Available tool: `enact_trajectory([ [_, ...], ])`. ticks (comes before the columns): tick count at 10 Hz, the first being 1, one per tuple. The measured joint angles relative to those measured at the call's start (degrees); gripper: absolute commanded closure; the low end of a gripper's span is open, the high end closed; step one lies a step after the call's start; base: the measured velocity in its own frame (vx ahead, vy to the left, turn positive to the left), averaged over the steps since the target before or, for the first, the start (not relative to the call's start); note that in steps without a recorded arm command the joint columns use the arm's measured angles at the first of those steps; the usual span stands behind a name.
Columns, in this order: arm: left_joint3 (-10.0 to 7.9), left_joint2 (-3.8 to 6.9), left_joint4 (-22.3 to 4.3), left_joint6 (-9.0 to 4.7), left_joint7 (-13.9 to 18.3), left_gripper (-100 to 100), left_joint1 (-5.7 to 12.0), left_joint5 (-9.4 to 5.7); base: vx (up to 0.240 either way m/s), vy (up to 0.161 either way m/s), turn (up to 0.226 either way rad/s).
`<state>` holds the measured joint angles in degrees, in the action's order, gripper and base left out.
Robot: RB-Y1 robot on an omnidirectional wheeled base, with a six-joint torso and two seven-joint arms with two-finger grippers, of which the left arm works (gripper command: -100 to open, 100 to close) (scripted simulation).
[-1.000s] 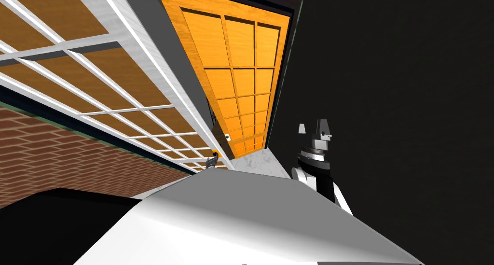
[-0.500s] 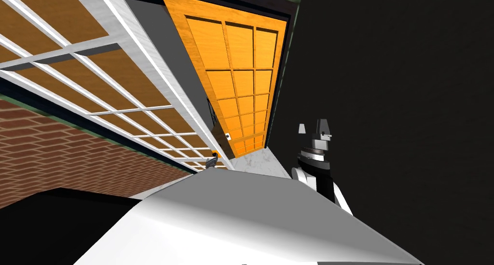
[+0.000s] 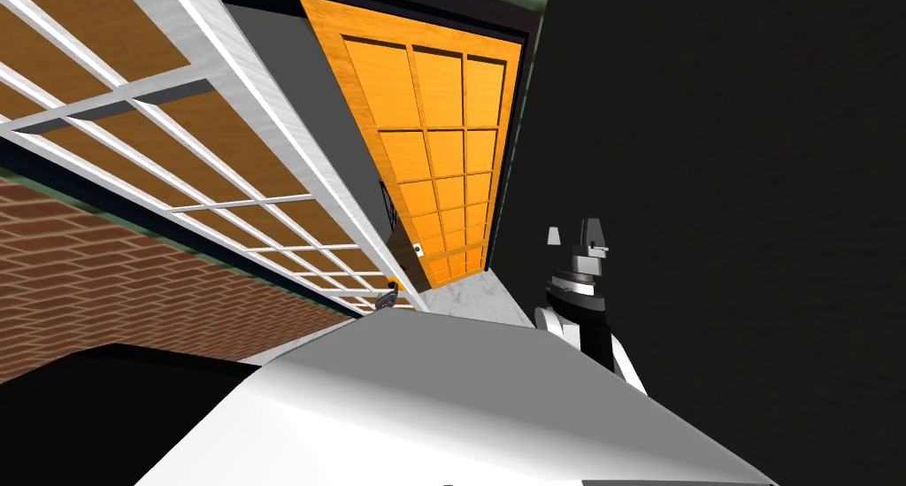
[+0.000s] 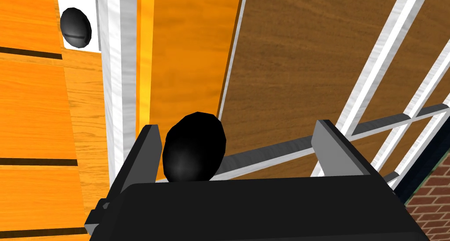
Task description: Pull the door open
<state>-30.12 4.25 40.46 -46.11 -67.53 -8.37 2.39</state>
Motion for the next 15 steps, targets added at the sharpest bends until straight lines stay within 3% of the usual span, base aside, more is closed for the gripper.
enact_trajectory([
  [1,-0.22,0.19,-1.37,-0.60,-0.07,100,0.59,-0.14,0.003,0.014,-0.013],
  [3,-0.02,0.43,-1.40,-0.72,0.34,100,0.20,-0.06,-0.004,-0.009,0.012],
  [5,0.13,-0.32,1.18,0.58,0.38,100,-0.95,0.05,-0.001,0.001,-0.009],
  [7,-0.06,0.09,-0.48,-0.11,0.20,100,0.07,-0.07,-0.023,0.001,0.003],
  [10,0.17,-0.31,1.58,0.74,1.38,100,-1.39,-0.05,-0.006,-0.002,-0.010],
  [12,-0.16,0.49,-1.22,-0.18,1.23,100,0.07,-0.26,-0.020,-0.003,-0.004],
  [13,-0.24,0.70,-1.51,0.00,1.58,100,0.38,-0.37,-0.038,0.020,-0.034],
  [15,0.01,0.25,-0.06,0.10,2.34,100,-0.84,-0.27,-0.007,-0.002,0.026],
])
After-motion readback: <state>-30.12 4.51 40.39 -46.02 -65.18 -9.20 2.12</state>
